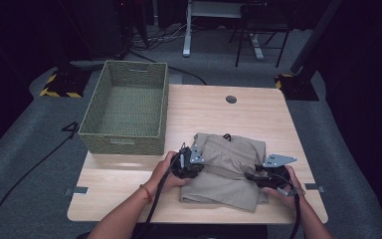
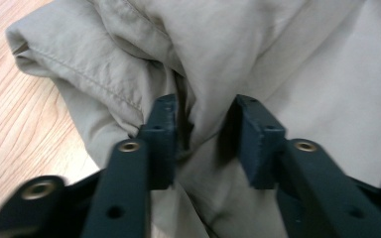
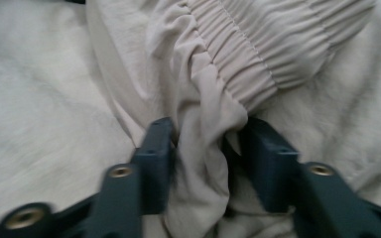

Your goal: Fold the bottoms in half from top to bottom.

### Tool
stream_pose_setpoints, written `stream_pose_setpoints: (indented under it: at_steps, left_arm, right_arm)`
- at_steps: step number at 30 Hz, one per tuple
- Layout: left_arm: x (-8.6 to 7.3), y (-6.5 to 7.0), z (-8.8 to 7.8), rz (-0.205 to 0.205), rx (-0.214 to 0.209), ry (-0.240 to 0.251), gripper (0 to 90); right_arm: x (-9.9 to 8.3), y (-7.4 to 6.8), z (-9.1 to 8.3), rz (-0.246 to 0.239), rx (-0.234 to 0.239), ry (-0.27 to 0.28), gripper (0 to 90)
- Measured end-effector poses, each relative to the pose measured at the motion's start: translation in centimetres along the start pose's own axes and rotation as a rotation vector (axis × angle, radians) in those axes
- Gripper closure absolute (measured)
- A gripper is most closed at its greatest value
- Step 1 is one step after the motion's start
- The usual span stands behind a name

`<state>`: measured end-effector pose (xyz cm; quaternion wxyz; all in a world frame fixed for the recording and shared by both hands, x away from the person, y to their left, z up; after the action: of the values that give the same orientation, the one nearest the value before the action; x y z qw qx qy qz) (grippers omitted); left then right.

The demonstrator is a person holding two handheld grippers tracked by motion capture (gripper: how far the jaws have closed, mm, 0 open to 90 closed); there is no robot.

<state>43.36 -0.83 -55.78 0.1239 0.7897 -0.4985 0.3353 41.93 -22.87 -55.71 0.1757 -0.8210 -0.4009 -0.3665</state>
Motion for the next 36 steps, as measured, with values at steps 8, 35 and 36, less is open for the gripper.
stream_pose_setpoints:
  at_steps: [8,35,36]
  left_arm:
    - [-2.4,2.8,-4.5,0.052,0.0,-0.013,41.6]
    - [-5.1,7.2,-4.3,-0.028,-0.145,0.029,50.5]
    - [-5.1,7.2,-4.3,-0.029,-0.144,0.029,50.5]
  right_arm:
    - [3.4,2.0,-4.2,0.052,-0.084,0.137,36.0]
    - [4.9,-4.6,-2.6,-0.187,0.093,0.065,33.7]
    - [4.7,-5.4,-2.9,-0.208,0.105,0.061,33.5]
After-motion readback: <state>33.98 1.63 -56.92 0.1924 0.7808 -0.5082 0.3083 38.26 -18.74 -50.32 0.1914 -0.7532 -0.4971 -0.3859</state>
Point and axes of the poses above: each handheld gripper's, and its own axes: z roughly forward along the jaws, x roughly out of its top, y roughly to its right, the point moved 10 cm from there along z, roughly forward along the jaws, and after that the axes turned 1 degree about -y, right-handed, at the moved point
